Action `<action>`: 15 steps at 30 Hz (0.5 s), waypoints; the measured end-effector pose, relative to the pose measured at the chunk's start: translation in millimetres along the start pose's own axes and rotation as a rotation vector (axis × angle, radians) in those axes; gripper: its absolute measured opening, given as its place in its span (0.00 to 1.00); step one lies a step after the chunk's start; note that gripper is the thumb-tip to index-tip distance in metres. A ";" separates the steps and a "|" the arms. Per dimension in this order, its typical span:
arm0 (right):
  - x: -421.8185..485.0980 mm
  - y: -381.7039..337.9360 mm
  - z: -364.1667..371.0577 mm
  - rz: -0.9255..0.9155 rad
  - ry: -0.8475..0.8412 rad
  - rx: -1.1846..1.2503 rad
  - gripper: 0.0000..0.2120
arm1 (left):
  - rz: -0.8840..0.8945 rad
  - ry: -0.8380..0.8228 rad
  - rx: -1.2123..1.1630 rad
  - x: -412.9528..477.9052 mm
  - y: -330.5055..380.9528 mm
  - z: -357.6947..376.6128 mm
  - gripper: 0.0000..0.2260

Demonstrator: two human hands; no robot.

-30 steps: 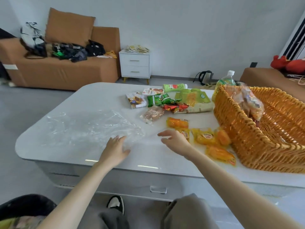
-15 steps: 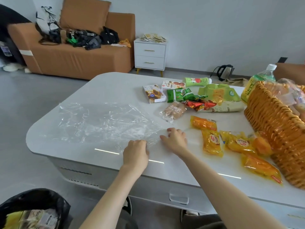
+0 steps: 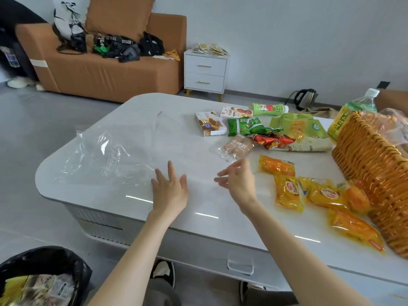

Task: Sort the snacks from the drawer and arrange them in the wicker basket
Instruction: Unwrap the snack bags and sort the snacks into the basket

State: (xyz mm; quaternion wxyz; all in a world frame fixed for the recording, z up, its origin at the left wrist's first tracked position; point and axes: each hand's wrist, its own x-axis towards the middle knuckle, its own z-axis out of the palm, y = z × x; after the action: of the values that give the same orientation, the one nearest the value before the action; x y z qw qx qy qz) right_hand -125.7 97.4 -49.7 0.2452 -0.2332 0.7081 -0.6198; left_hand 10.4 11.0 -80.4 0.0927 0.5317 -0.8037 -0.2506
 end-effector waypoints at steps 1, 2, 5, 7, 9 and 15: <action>0.2 -5.9 -6.2 -0.023 0.076 0.039 0.08 | -0.024 -0.018 -0.022 -0.4 0.5 1.0 0.27; 2.4 -10.5 -15.2 -0.046 0.144 0.049 0.07 | -0.033 -0.020 -0.026 -0.5 1.3 2.3 0.28; 9.8 -16.6 -48.2 -0.065 0.209 -0.037 0.07 | -0.037 -0.026 0.036 -0.3 4.2 2.7 0.27; 13.1 -16.1 -64.3 -0.017 0.227 -0.022 0.11 | -0.060 -0.049 0.072 -1.0 6.1 2.1 0.27; 13.5 -17.7 -77.8 0.014 0.274 0.009 0.13 | -0.060 -0.055 0.099 -5.6 12.6 0.6 0.27; 2.7 -25.0 -113.8 0.021 0.221 0.099 0.08 | 0.072 -0.017 -0.301 -15.5 50.0 1.7 0.31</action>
State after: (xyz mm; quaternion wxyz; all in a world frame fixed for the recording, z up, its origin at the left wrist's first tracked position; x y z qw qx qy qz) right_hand -199.6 179.5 -12.4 0.1834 -0.1434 0.7016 -0.6734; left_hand -24.2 40.9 -54.9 0.1737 0.4805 -0.7763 -0.3693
